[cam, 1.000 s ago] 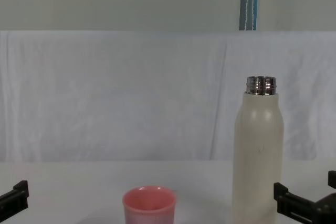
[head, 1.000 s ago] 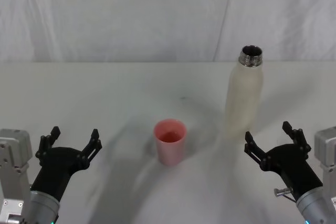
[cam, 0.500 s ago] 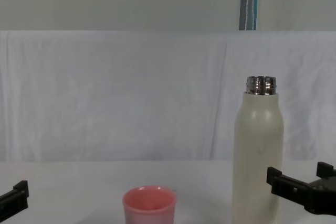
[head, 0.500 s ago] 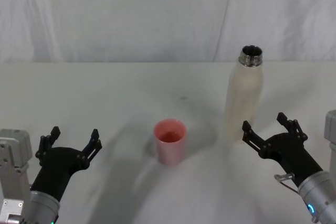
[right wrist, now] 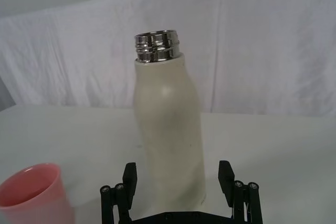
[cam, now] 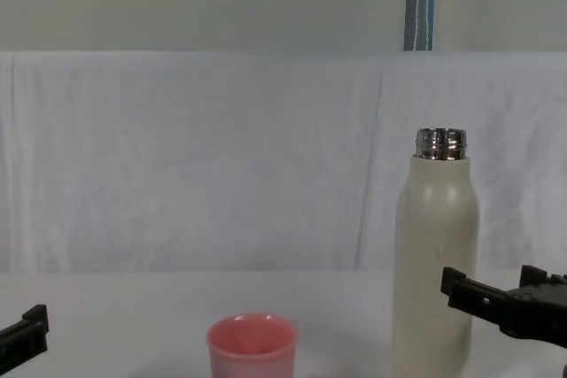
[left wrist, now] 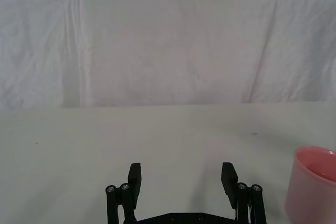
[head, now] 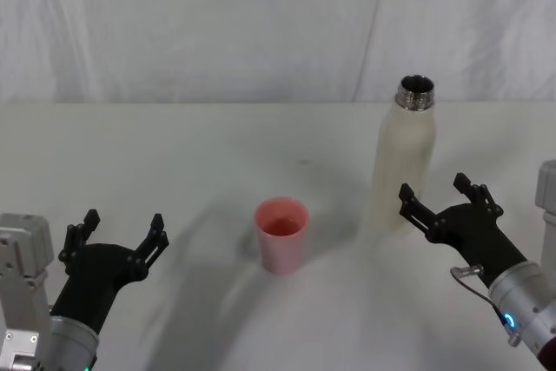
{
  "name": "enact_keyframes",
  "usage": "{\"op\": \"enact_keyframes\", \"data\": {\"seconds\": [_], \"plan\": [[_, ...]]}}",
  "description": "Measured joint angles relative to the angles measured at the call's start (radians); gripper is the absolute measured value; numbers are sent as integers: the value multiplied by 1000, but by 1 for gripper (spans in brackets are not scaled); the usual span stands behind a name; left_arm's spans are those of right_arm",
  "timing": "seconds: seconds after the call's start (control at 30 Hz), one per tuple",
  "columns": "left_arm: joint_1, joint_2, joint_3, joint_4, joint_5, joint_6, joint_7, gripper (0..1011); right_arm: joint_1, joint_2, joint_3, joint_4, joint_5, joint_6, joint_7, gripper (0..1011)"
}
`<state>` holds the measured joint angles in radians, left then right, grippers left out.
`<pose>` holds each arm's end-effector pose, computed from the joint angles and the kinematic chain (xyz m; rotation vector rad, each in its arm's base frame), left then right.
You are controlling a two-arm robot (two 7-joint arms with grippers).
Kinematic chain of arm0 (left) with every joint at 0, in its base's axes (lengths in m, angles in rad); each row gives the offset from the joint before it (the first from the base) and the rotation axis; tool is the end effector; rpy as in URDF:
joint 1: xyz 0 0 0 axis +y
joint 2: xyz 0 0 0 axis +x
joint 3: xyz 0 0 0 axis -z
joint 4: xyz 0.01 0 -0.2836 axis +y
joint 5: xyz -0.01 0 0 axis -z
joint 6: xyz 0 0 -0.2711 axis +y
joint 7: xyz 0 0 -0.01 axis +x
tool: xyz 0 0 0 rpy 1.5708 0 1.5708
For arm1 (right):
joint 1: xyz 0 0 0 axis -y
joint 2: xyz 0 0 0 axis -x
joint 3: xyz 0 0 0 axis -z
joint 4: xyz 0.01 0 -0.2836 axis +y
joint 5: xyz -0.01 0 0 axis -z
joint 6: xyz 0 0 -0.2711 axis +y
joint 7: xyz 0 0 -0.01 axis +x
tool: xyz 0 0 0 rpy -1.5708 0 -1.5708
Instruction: Grasp the thermos with one hand and pour water into the cup lid.
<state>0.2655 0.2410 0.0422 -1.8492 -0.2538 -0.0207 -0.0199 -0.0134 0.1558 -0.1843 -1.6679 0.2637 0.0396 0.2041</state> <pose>0.2171 0.0400 -0.2791 -0.0379 0.0141 1.4459 0.2822 0.0114 -0.2755 0.0957 0.0730 -1.1633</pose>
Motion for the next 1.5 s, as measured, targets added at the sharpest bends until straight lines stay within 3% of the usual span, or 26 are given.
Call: {"op": "enact_keyframes", "data": {"seconds": [0.63, 1.5], "plan": [[0, 0, 0, 0, 0, 0, 0, 1001, 72, -1, -33, 85, 14, -13, 1, 1001], [0, 0, 0, 0, 0, 0, 0, 1001, 137, 3, -68, 186, -20, -25, 11, 1001]]}}
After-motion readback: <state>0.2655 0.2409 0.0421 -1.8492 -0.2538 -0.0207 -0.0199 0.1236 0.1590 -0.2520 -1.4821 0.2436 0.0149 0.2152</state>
